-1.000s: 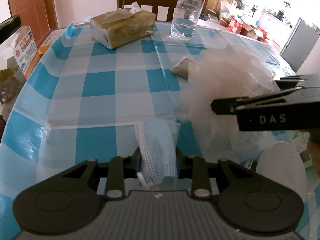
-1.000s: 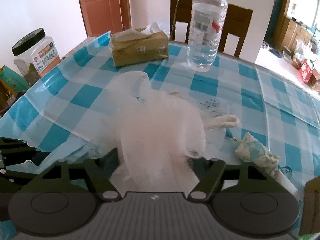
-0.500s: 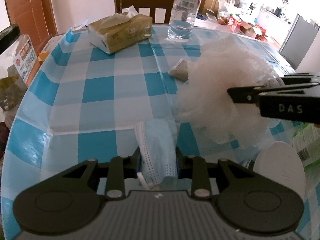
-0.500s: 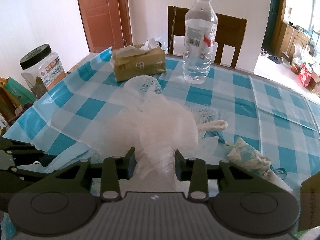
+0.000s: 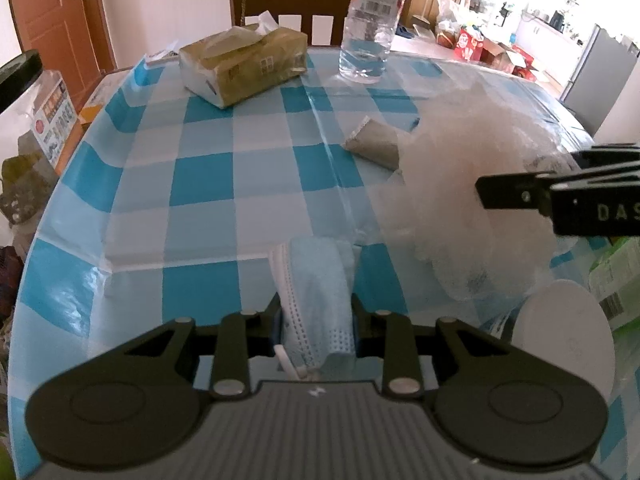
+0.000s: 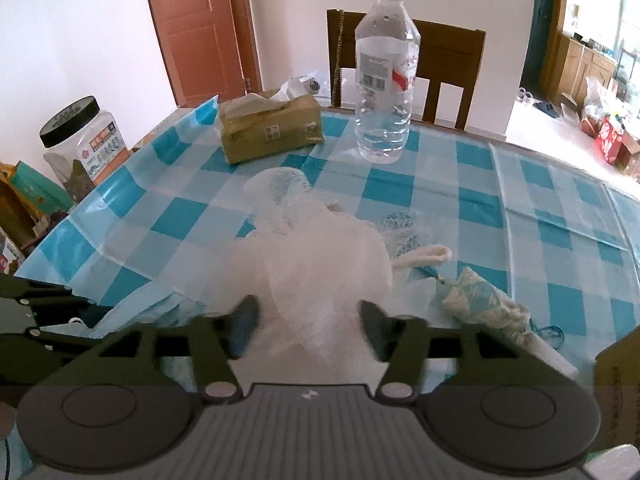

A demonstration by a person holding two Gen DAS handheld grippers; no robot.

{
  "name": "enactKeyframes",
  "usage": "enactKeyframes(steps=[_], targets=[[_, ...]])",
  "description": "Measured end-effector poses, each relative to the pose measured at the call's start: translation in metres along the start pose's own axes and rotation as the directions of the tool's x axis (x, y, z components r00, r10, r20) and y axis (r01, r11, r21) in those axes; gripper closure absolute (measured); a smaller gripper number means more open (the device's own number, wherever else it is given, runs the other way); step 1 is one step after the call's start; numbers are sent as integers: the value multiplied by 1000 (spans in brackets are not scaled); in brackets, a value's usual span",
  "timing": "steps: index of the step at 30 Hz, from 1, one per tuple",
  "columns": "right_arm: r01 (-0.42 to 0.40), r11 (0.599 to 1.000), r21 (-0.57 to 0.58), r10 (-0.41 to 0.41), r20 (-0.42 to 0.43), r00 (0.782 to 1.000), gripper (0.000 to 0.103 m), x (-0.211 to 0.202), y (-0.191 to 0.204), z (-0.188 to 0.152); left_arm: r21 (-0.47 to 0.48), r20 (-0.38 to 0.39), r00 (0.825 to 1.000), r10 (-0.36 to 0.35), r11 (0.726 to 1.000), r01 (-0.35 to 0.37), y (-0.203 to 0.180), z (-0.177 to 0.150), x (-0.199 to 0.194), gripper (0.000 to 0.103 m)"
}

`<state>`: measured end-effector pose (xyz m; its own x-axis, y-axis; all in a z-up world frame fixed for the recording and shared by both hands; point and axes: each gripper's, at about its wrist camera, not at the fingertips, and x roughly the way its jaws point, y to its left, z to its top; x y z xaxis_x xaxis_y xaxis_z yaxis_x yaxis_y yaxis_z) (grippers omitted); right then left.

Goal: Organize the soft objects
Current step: 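Grasp the white mesh bath pouf with the right tool while the left tool holds the mask, then carry both items over the box and open the right tool to drop the pouf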

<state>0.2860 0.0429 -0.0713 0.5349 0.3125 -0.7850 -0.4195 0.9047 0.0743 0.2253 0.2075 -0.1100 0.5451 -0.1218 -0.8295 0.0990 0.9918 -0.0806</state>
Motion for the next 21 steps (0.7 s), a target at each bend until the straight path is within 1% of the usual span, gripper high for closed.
enactKeyframes(steps=[1, 3, 7, 9, 11, 12, 13, 16, 21], targets=[[3, 1000, -7, -3, 1, 1000, 18, 1, 0, 0, 0, -1, 1000, -2, 1000, 2, 0, 0, 1, 74], [13, 1000, -20, -12, 5, 1000, 10, 3, 2, 1, 1, -2, 1000, -4, 1000, 4, 0, 0, 2, 74], [25, 998, -57, -26, -14, 1000, 6, 16, 8, 4, 0, -5, 1000, -7, 1000, 7, -1, -1, 4, 74], [34, 997, -67, -36, -36, 999, 6, 25, 11, 4, -1, -7, 1000, -8, 1000, 8, 0, -1, 5, 74], [38, 996, -84, -41, -39, 998, 6, 29, 13, 3, 0, -8, 1000, -9, 1000, 9, 0, -1, 6, 74], [40, 995, -89, -44, -36, 998, 11, 30, 14, 2, 0, -9, 1000, -8, 1000, 8, 0, -1, 6, 74], [39, 994, -99, -43, -37, 998, 23, 30, 16, 2, -2, -10, 1000, -8, 1000, 8, 1, -1, 6, 74], [46, 992, -121, -52, -42, 998, 44, 30, 18, 2, 0, -12, 1000, -8, 1000, 8, 1, -1, 7, 74], [31, 992, -125, -33, -16, 999, 55, 20, 16, 4, 5, -15, 1000, -9, 1000, 9, 1, 0, 6, 74]])
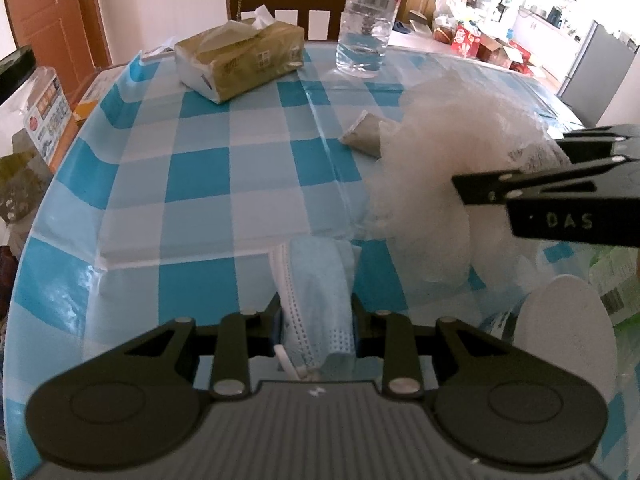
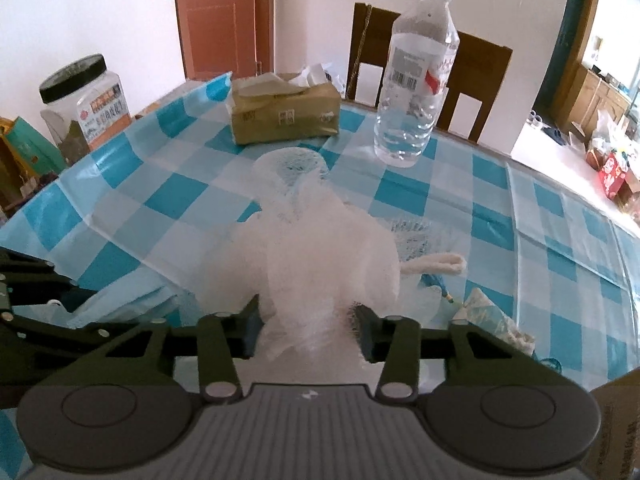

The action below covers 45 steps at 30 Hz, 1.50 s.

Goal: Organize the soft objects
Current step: 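Carry both items over the box and open the right tool to drop the pouf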

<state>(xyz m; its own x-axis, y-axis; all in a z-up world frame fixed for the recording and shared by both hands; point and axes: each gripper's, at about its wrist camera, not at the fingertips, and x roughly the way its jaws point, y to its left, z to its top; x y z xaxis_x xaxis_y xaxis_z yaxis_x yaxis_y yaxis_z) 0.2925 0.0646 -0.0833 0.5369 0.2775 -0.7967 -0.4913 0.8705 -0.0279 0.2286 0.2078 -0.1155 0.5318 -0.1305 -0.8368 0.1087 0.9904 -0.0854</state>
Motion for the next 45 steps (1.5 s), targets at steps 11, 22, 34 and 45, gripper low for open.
enactKeyframes(steps=[11, 22, 34, 45], targets=[[-3, 999, 33, 1, 52, 999, 63, -27, -9, 3, 51, 7, 1000, 0, 999, -1, -5, 4, -14, 77], [-33, 998, 59, 25, 129, 991, 65, -76, -18, 5, 80, 30, 1000, -4, 997, 2, -10, 11, -45, 80], [-122, 992, 42, 112, 186, 976, 66, -158, -27, -24, 138, 58, 998, -26, 990, 17, -41, 1, -105, 80], [-185, 982, 37, 178, 129, 976, 72, -206, -38, -92, 142, 16, 998, -54, 989, 51, -99, -38, -131, 80]])
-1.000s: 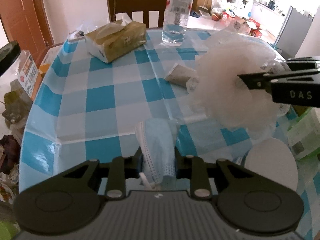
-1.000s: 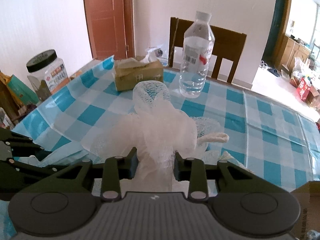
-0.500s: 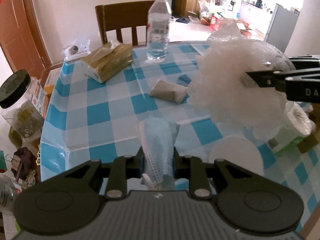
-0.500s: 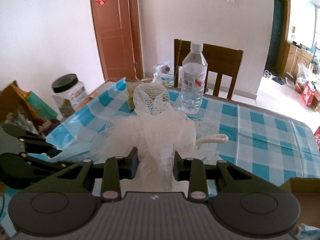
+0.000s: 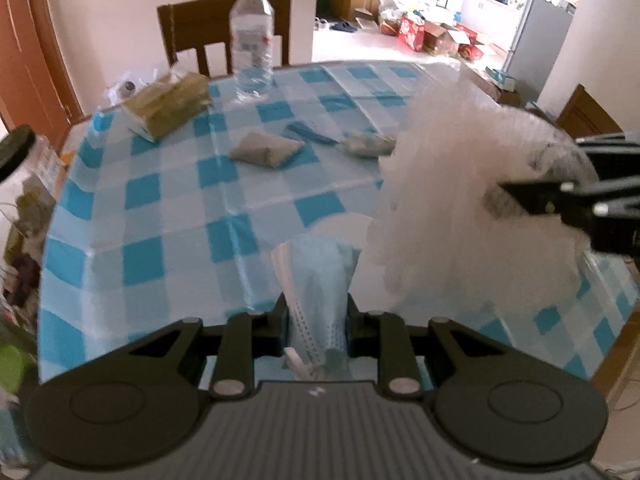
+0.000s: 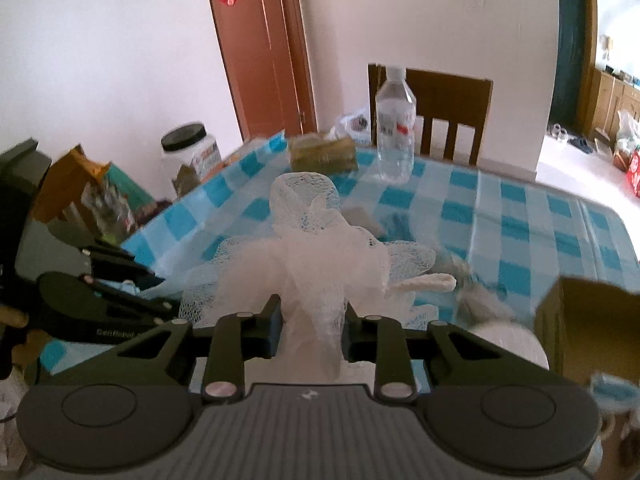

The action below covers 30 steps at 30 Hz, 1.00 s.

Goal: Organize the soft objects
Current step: 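Carry both items over the box and open the right tool to drop the pouf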

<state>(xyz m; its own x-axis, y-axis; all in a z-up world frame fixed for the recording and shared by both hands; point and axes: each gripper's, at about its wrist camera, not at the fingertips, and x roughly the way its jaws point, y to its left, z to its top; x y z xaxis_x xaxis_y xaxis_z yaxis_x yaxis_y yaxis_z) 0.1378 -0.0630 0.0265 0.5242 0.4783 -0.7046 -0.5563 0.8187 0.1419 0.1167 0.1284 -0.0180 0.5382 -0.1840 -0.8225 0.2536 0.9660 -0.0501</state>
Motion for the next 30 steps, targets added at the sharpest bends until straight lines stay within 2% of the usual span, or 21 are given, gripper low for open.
enactKeyframes(steps=[5, 10, 16, 24, 30], targets=[[5, 1000, -1, -5, -34, 999, 73, -21, -12, -26, 7, -20, 1000, -24, 1000, 24, -31, -7, 2, 80], [12, 1000, 18, -11, -55, 998, 73, -48, -28, -51, 52, -31, 998, -53, 997, 55, -71, -7, 1, 80], [64, 997, 44, -61, -67, 996, 73, -81, -56, -80, 116, -63, 992, -105, 987, 112, -123, -8, 4, 80], [197, 974, 110, -194, -36, 980, 73, -124, -111, -99, 222, -61, 980, -187, 955, 196, -192, 12, 13, 80], [339, 927, 163, -340, -23, 940, 73, -143, -171, -97, 319, -27, 971, -239, 918, 235, -240, 48, 24, 80]])
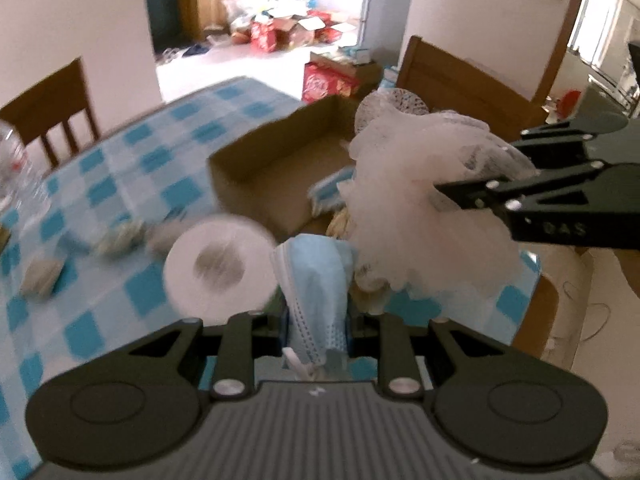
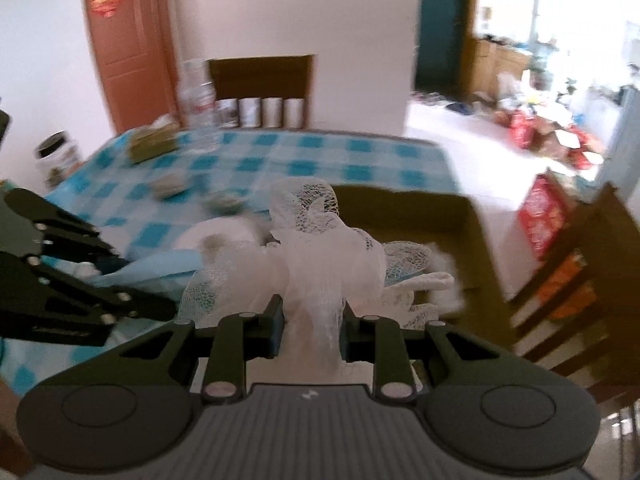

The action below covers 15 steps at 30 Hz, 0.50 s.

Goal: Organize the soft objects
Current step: 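Carry both items over the box and open the right tool to drop the pouf, then open the left tool to drop the mask into the box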

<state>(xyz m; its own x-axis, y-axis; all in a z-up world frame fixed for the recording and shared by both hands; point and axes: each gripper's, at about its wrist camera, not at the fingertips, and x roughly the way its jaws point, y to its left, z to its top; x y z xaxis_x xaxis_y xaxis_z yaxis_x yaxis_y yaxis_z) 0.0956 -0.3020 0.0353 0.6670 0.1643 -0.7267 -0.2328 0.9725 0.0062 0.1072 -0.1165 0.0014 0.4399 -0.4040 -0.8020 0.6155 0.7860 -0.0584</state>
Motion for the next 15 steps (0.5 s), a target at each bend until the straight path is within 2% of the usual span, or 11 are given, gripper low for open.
enactKeyframes(steps=[3, 5, 6, 7, 8, 11, 12, 14, 15], targets=[[43, 999, 18, -43, 2, 999, 70, 12, -26, 10, 33, 24, 1000, -6, 999, 5, -10, 27, 15, 80], [67, 997, 50, -67, -9, 998, 58, 25, -45, 15, 49, 40, 999, 2, 999, -4, -14, 44, 27, 80], [69, 996, 62, -69, -8, 998, 42, 30, -52, 15, 54, 48, 999, 4, 999, -6, -16, 54, 32, 80], [66, 995, 69, -65, -14, 998, 34, 33, -58, 15, 59, 57, 998, 2, 998, -5, -16, 63, 39, 80], [71, 994, 78, -70, -14, 997, 33, 36, -64, 14, 58, 63, 998, 6, 998, -9, -16, 71, 45, 80], [86, 992, 91, -85, -21, 996, 19, 38, -71, 8, 43, 68, 998, 17, 999, -20, -12, 95, 68, 80], [88, 991, 100, -86, -19, 996, 14, 37, -74, 5, 30, 69, 997, 27, 999, -29, -10, 102, 76, 75], [78, 991, 110, -75, -26, 997, 13, 39, -75, 1, 6, 74, 996, 41, 999, -41, -7, 115, 93, 55], [72, 991, 115, -69, -30, 997, 13, 39, -76, 0, -13, 78, 996, 53, 999, -52, -6, 121, 99, 24]])
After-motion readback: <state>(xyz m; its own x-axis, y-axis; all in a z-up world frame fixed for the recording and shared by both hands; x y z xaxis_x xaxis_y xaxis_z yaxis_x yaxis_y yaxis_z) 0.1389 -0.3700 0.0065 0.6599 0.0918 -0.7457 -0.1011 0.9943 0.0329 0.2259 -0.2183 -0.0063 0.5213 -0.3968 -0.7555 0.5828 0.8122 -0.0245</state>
